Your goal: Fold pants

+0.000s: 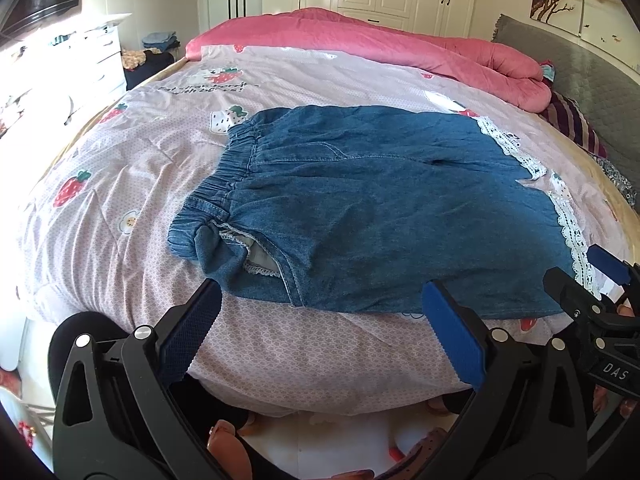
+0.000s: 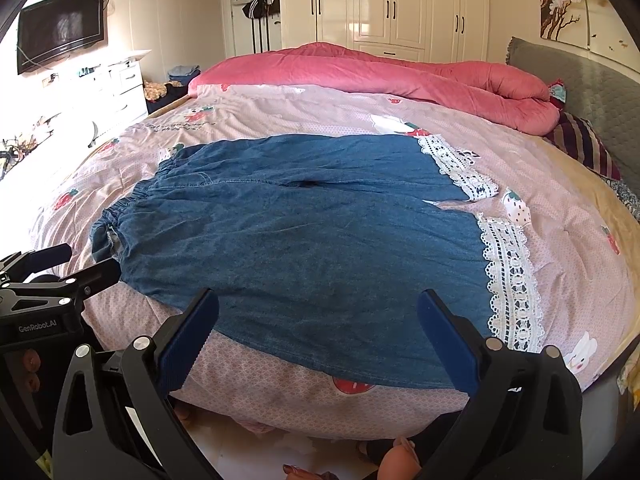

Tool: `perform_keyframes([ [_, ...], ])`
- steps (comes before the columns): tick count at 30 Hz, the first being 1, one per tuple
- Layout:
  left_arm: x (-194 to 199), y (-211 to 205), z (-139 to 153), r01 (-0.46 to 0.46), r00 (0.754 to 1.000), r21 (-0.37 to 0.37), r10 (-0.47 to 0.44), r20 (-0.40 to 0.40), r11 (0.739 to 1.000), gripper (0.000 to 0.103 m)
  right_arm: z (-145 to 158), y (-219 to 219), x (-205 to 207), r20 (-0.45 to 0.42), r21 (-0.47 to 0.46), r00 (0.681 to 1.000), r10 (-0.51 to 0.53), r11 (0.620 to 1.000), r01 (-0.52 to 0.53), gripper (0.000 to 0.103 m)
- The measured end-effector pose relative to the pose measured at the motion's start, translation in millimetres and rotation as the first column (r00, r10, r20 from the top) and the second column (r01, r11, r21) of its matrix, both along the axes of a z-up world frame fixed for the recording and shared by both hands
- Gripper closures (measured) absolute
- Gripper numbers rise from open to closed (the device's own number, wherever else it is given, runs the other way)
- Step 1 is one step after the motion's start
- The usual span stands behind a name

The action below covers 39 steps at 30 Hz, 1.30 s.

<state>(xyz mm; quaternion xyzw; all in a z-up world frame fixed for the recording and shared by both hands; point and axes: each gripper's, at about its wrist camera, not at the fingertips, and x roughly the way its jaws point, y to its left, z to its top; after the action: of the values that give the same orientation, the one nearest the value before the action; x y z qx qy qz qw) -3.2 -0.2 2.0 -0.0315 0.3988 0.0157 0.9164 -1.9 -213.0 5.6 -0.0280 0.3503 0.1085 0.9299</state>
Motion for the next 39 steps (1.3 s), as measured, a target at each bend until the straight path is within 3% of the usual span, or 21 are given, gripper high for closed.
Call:
perform_keyframes([
  [28,0.2,-4.1,0.0,0.013,1.000,-0.003,-0.013,0.003,1.000,0.008,-3.0,-0.6,3.0,-0.006,-0.005,1.000,-0.002,1.000,0.002,0.004],
  [39,22.4,10.5,-5.8,0.025,0.999,-0.038,-0.026,-0.027,0.999,0.008,-4.0,-3.0,35.4,-0.039,0.025,0.999,0.030,0.999,-0.029,0.004],
])
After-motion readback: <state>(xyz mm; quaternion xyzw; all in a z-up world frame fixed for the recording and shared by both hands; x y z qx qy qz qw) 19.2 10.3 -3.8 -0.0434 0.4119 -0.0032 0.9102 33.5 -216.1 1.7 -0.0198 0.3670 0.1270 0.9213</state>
